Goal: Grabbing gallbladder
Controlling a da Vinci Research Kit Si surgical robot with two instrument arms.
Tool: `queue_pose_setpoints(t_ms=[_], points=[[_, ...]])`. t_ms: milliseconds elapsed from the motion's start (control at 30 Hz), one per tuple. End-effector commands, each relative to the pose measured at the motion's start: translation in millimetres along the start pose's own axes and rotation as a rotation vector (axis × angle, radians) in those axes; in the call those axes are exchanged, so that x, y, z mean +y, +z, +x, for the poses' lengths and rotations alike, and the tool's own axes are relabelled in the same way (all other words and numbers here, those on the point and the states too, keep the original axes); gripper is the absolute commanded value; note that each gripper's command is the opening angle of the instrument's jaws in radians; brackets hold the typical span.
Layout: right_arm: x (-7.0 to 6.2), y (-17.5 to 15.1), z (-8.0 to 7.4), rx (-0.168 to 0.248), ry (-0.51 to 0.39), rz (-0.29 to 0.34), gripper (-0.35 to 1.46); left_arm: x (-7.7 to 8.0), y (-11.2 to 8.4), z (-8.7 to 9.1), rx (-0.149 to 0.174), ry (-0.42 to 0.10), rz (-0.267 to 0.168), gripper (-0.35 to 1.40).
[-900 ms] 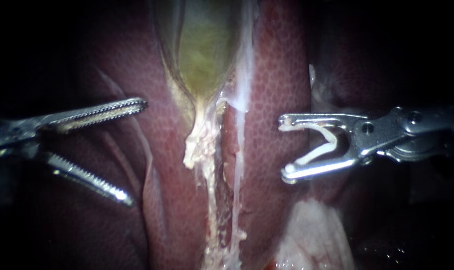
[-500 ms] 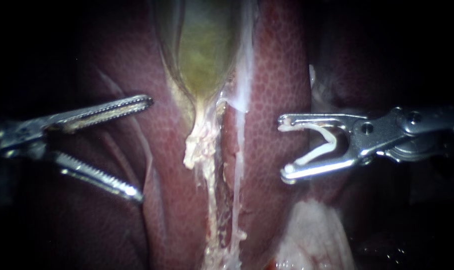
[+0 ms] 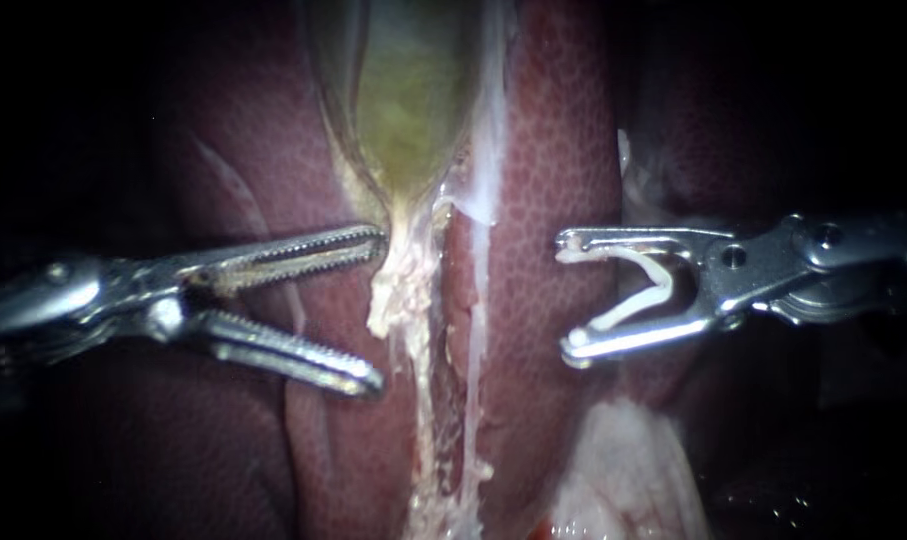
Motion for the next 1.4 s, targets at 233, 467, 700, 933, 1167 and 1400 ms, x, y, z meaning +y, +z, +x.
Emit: queue_pose_setpoints(t_ms=[233, 467, 700, 933, 1167, 1400], points=[[0.0, 0.0, 0.0, 0.000, 0.000, 0.000, 0.60, 1.5, 1.0, 1.9, 0.025, -0.030, -0.040, 0.51], [0.0, 0.1, 0.1, 0.000, 0.000, 0.000, 0.60, 3.3, 0.7, 2.9, 0.056, -0.059, -0.098, 0.36], [0.0, 0.1, 0.1, 0.000, 0.000, 0.000, 0.60, 3.9, -0.1, 3.2, 0.076, -0.119, -0.118, -0.35], [0.0, 0.1, 0.1, 0.000, 0.000, 0.000, 0.60, 2.9, -0.9, 2.2, 0.096, -0.164, -0.127, -0.35], [0.0, 0.1, 0.1, 0.000, 0.000, 0.000, 0.60, 2.2, -1.5, 1.7, 0.098, -0.172, -0.128, -0.35], [0.0, 0.1, 0.1, 0.000, 0.000, 0.000, 0.60, 1.5, -4.1, -1.6, 0.098, -0.189, -0.136, -0.35]])
